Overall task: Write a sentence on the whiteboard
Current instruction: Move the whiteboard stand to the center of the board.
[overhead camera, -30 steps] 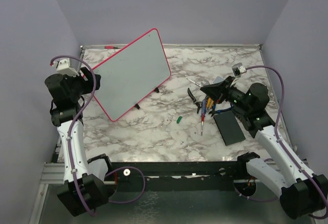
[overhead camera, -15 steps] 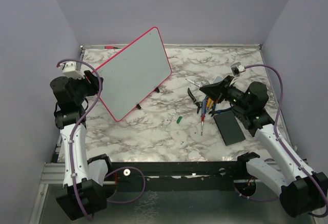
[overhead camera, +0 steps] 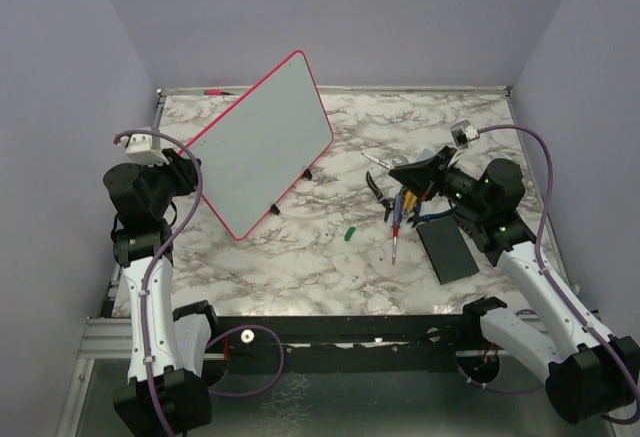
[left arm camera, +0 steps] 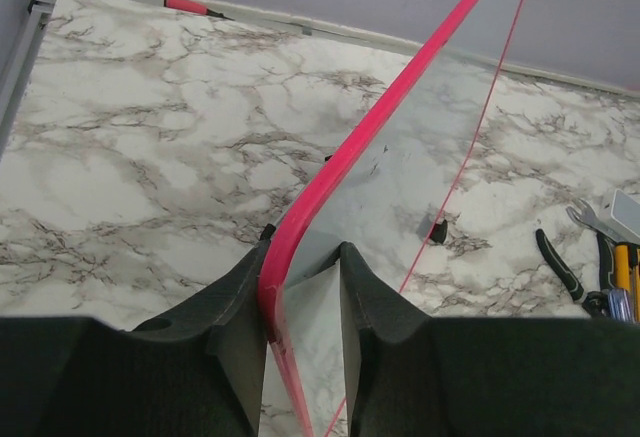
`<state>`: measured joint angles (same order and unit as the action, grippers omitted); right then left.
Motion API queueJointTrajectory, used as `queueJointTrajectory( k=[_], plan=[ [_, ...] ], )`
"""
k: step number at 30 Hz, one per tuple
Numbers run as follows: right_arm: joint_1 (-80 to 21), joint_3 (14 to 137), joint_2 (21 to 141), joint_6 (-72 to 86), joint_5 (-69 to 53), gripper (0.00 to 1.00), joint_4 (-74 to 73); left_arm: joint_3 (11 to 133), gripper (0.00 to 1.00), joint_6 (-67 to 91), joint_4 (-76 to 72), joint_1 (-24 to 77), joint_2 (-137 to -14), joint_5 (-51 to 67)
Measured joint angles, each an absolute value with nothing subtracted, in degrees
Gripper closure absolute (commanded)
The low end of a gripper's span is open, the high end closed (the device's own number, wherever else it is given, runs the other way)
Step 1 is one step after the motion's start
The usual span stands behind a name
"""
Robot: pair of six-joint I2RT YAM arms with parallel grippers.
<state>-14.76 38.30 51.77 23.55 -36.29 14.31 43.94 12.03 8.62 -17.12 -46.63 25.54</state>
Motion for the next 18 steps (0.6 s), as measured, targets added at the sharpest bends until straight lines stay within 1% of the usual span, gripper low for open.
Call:
queueJointTrajectory(
  k=[4,6,12,13,18],
  plan=[
    [-14.76,38.3,51.77,23.53,-36.51,0.99,14.26,42.15,0.82,12.6,7.73,-16.29,-44.21,25.96],
    [-14.76,38.35,51.77,23.53,-36.58,1.0,14.22,41.36,0.84,12.69,7.44,-15.99,-43.31,26.06],
    [-14.76,38.63,51.75,23.49,-36.69,0.99,13.72,39.22,0.99,13.06,5.43,-15.38,-41.28,26.85],
    [-14.76,38.76,51.75,23.49,-36.69,0.99,13.61,38.89,1.0,13.04,5.19,-15.09,-40.88,26.89],
    [-14.76,39.35,51.75,23.24,-36.69,0.99,13.45,37.69,1.0,12.82,4.89,-13.26,-38.89,27.51]
  ],
)
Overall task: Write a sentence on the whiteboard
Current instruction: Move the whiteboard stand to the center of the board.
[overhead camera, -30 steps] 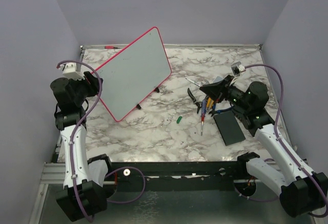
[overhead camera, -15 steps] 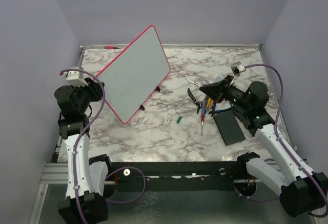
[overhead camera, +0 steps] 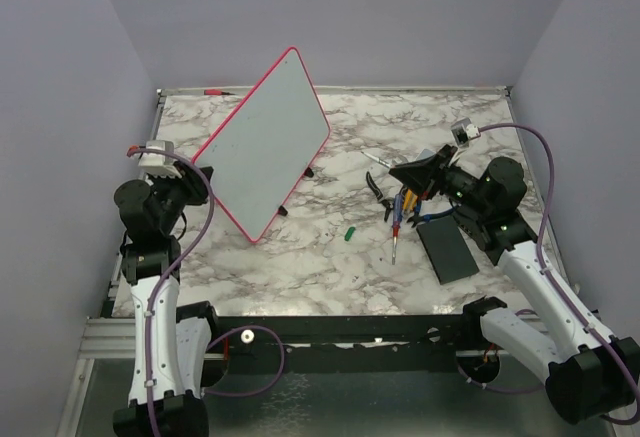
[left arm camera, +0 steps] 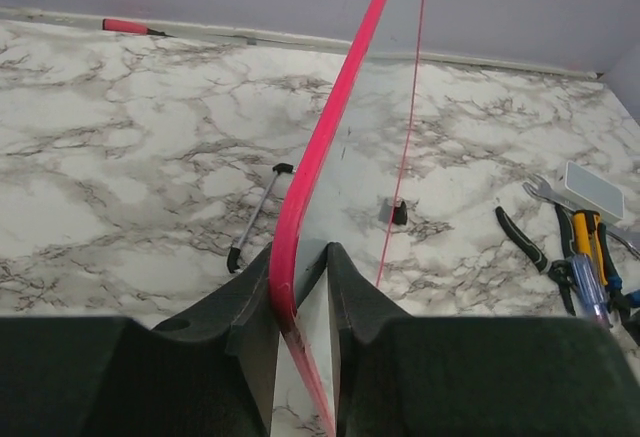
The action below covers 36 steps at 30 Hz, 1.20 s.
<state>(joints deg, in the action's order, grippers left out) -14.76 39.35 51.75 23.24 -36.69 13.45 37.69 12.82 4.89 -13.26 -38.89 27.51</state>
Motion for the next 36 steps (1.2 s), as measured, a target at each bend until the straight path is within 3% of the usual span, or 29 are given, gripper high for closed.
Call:
queueJointTrajectory(
  k=[16,36],
  plan=[
    [-14.76,40.25,51.72,22.65,-36.62,0.99,13.15,33.8,1.0,15.33,-2.09,-10.48,-37.71,37.45],
    [-14.76,40.99,51.68,22.65,-36.56,0.99,13.08,31.22,1.0,23.14,-7.94,-10.48,-39.72,38.28]
  ],
)
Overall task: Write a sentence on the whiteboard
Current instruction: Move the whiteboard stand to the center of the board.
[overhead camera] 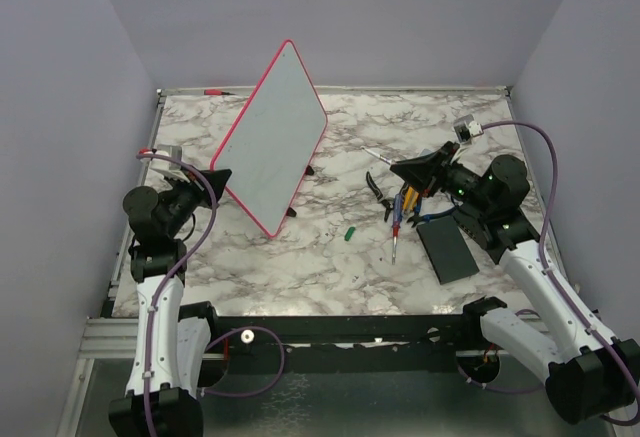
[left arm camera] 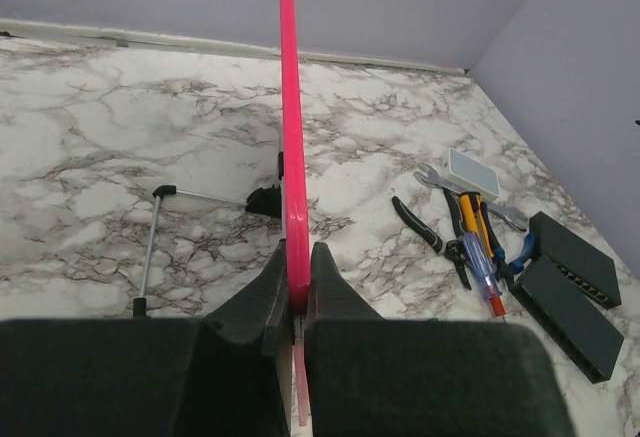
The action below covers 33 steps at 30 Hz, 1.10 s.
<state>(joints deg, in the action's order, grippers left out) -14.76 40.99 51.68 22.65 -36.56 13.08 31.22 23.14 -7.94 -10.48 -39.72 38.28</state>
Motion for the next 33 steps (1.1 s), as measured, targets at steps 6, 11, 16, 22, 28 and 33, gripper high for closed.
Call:
queueJointTrajectory(
  k=[6,11,16,22,28,33],
  plan=[
    [-14.76,40.99,51.66,22.65,-36.53,0.99,12.99,30.74,1.0,23.83,-8.75,-9.67,-39.7,38.26],
    [-14.76,40.99,51.66,22.68,-36.53,0.99,12.99,29.91,1.0,25.74,-11.03,-8.19,-39.81,38.33],
    [-14.76,40.99,51.66,22.68,-36.53,0.99,12.99,29.8,1.0,27.09,-12.67,-6.17,-40.97,39.07],
    [-14.76,40.99,51.66,22.68,-36.53,0.99,12.99,30.02,1.0,27.29,-15.07,-3.68,-43.81,39.22],
    [-14.76,40.99,51.66,22.68,-36.53,0.99,12.99,31.53,1.0,26.98,-16.99,-0.71,-47.31,39.35],
    [-14.76,40.99,51.66,22.68,-36.53,0.99,12.99,32.8,1.0,26.0,-18.52,3.01,-50.37,39.29]
  ],
)
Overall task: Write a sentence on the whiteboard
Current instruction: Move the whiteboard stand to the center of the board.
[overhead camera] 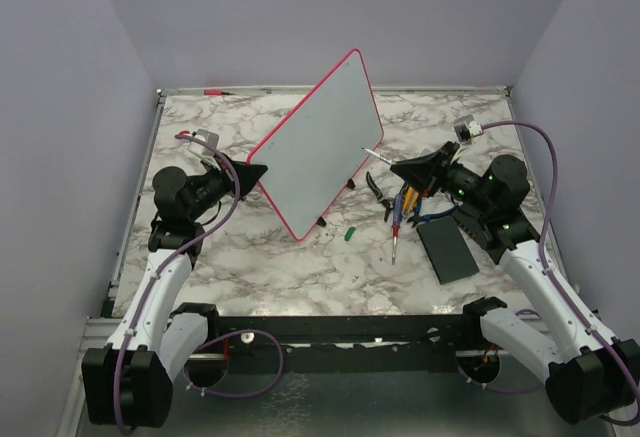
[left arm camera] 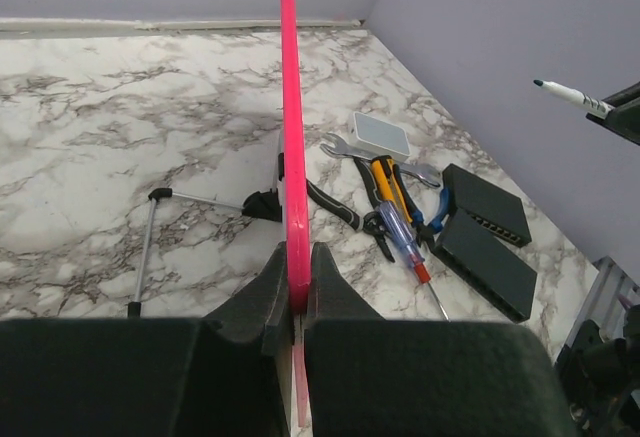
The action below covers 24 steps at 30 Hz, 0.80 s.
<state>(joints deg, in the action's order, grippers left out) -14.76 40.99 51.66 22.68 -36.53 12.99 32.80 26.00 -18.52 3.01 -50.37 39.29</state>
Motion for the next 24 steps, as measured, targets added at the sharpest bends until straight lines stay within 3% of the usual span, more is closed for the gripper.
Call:
queueJointTrajectory(
  k=[11,24],
  plan=[
    [-18.83,41.04,53.47,21.74,-34.72,0.99,13.3,36.14,1.0,22.24,-17.02,4.34,-54.72,40.93],
    [-33.69,47.09,69.65,18.44,-27.33,0.99,19.99,38.04,1.0,18.83,-12.49,4.64,-54.92,41.3]
  ],
)
